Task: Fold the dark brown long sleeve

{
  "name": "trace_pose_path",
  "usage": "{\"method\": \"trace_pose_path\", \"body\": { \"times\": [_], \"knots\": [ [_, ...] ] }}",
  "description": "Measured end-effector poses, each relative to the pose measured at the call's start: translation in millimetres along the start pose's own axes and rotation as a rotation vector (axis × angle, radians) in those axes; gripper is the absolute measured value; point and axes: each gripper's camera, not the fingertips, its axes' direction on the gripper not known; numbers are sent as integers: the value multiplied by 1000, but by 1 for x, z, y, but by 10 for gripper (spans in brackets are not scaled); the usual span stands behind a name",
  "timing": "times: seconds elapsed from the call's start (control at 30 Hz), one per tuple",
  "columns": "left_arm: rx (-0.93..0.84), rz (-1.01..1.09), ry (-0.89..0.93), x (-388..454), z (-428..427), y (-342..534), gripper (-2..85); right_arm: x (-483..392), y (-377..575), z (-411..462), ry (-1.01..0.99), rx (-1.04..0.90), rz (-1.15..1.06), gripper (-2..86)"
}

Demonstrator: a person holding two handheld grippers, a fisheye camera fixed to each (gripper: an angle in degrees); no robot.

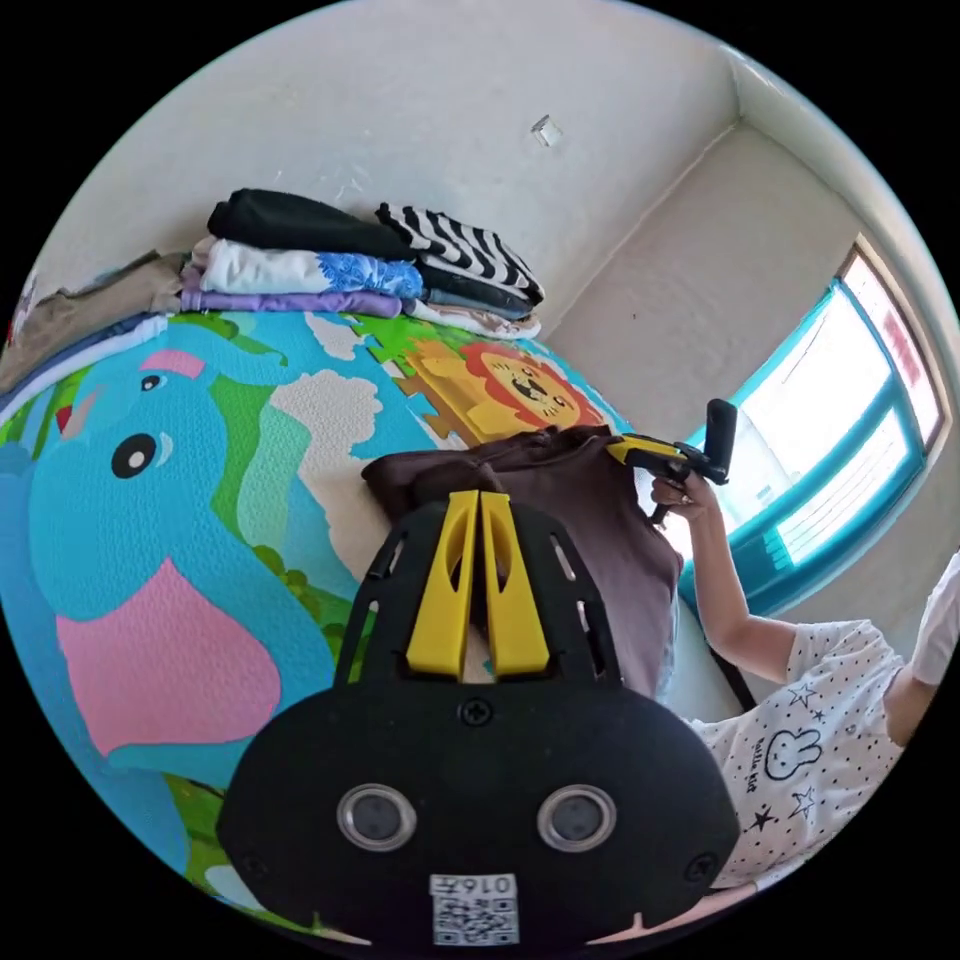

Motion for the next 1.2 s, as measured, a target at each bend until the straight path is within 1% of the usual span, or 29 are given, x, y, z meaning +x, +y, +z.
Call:
{"method": "trace_pose_path", "body": {
  "times": [0.13, 0.2, 0.27, 0.3, 0.33, 0.37, 0.4, 0.43, 0.47, 0.5, 0.53, 0.6, 0.63, 0.67, 0.73, 0.8, 0.83, 0.87, 0.9, 0.93, 0.97, 1.0, 1.03, 1.13, 1.2],
  "knots": [
    [83, 72, -58, 32, -29, -17, -10, -18, -28, -36, 76, 91, -74, 31],
    [82, 111, -116, 47, -33, -34, -10, -23, -46, -49, 123, 119, -98, 31],
    [49, 100, -163, 48, -22, -46, -10, -23, -75, -51, 181, 105, -118, 33],
    [-16, 75, -202, 43, -6, -51, -10, -20, -83, -48, 190, 88, -116, 34],
    [-64, 49, -219, 38, 4, -53, -10, -12, -99, -37, 203, 36, -97, 38],
    [-161, -17, -252, 28, 25, -53, -10, -2, -114, -19, 213, -37, -77, 44],
    [-220, -56, -299, 20, 42, -49, -10, 4, -120, -9, 219, -79, -64, 47],
    [-226, -56, -304, 18, 46, -46, -10, 17, -131, 13, 247, -173, -24, 56],
    [-161, -64, -275, 19, 39, -41, -10, 30, -139, 31, 304, -258, 25, 66],
    [-116, -92, -280, 21, 27, -39, -10, 34, -143, 32, 312, -259, 44, 72],
    [-95, -104, -304, 24, 19, -38, -10, 41, -148, 20, 293, -208, 79, 84],
    [-20, -66, -381, 44, -11, -39, -10, 45, -154, -12, 239, -84, 100, 81],
    [-6, -49, -383, 51, -17, -41, -10, 45, -160, -36, 235, 11, 104, 67],
    [10, -11, -362, 65, -24, -47, -10, 41, -169, -56, 230, 95, 71, 49],
    [-9, 60, -289, 90, -22, -59, -10, 31, -190, -73, 196, 161, -2, 21],
    [-87, 150, -211, 122, 1, -71, -10, 24, -221, -66, 159, 101, -58, 10],
    [-118, 164, -216, 128, 9, -72, -10, 19, -243, -50, 174, 13, -81, 5],
    [-197, 181, -273, 138, 28, -72, -10, 15, -263, -26, 221, -103, -104, 2],
    [-281, 175, -394, 141, 47, -69, -10, 13, -271, -13, 252, -164, -116, 0],
    [-320, 177, -468, 142, 56, -65, -10, 11, -284, 14, 323, -266, -136, -2],
    [-310, 227, -528, 146, 61, -55, -10, 10, -293, 32, 380, -292, -157, -3],
    [-238, 206, -543, 148, 52, -46, -10, 9, -297, 34, 388, -254, -166, -3],
    [-228, 194, -537, 148, 49, -43, -10, 12, -305, 36, 388, -191, -152, -4],
    [-177, 122, -553, 161, 10, -31, -10, 23, -331, 19, 333, -164, -96, -5],
    [-80, 184, -526, 192, -31, -16, -10, 16, -343, -4, 337, -151, -95, -4]
  ]
}}
